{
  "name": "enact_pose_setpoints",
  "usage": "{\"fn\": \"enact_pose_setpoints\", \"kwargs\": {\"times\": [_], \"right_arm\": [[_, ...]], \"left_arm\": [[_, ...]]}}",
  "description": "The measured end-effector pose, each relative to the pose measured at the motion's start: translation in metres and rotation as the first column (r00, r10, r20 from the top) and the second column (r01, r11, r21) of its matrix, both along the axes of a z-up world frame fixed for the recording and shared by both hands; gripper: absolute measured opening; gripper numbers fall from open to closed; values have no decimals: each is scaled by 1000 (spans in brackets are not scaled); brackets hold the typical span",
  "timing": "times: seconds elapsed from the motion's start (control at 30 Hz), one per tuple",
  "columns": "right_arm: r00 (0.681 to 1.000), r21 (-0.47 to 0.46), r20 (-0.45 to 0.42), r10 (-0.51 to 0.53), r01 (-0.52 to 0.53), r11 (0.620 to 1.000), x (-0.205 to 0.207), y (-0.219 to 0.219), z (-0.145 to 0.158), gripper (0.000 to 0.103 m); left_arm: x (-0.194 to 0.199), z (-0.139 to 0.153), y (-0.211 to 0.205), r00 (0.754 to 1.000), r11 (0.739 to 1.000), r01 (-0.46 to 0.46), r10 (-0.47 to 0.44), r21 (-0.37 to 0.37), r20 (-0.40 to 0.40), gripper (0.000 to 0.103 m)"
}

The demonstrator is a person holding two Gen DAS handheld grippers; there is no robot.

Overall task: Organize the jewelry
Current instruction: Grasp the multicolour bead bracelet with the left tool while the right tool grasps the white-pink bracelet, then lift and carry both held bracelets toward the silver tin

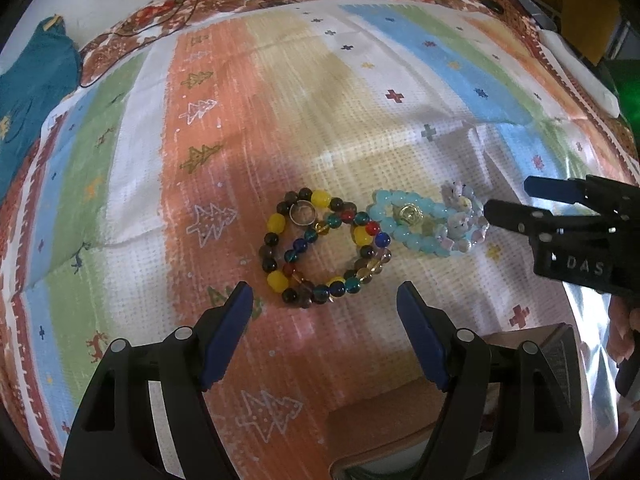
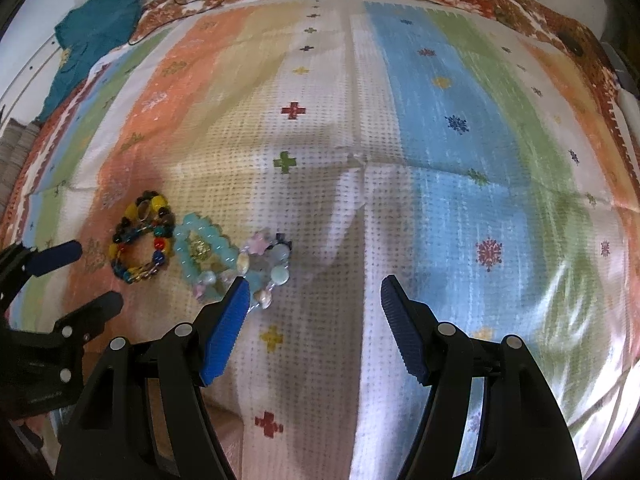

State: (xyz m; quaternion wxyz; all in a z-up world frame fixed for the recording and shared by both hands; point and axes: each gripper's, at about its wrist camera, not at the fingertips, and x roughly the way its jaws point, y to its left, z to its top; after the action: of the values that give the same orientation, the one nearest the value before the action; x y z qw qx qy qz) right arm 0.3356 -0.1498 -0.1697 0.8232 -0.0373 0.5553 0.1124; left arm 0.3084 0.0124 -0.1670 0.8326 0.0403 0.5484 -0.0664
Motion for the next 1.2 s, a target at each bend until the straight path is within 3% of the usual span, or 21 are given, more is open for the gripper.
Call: {"fn": "enact_pose_setpoints", "kwargs": {"times": [0.23, 0.33, 0.5, 0.6, 0.67, 0.7, 0.8, 1.03, 1.2], "right_arm": [[1000, 1, -18, 0, 0, 1000, 9, 2, -9, 68], [1000, -6, -11, 2, -2, 1000, 12, 4, -11, 68], [1000, -34, -9, 12, -12, 999, 16, 9, -16, 68], [1000, -74, 0, 17, -17, 997, 16, 11, -17, 58], [1000, -79, 2, 19, -19, 997, 16, 11, -18, 55], [1000, -80, 4, 20, -20, 997, 16, 11, -17, 53], [1000, -82, 9, 16, -15, 997, 16, 7, -16, 42], [1000, -92, 20, -1, 3, 996, 15, -4, -13, 13], [1000, -90, 24, 3, -1, 996, 13, -6, -11, 12]], "left_arm": [[9, -5, -2, 1000, 1000, 6, -6, 3, -3, 72], [15, -10, -3, 1000, 999, 14, -14, -29, -18, 71], [19, -15, -4, 999, 999, 29, -30, -29, -42, 51], [20, -17, -5, 998, 999, 40, -41, -33, -48, 47], [18, -17, -7, 997, 998, 54, -56, -32, -46, 37], [18, -19, -10, 996, 997, 68, -69, -28, -57, 24], [16, -20, -13, 996, 997, 74, -74, 2, -54, 10], [17, -14, -11, 997, 998, 56, -57, -21, -50, 9], [20, -4, -7, 999, 999, 34, -35, -40, -35, 9]]}}
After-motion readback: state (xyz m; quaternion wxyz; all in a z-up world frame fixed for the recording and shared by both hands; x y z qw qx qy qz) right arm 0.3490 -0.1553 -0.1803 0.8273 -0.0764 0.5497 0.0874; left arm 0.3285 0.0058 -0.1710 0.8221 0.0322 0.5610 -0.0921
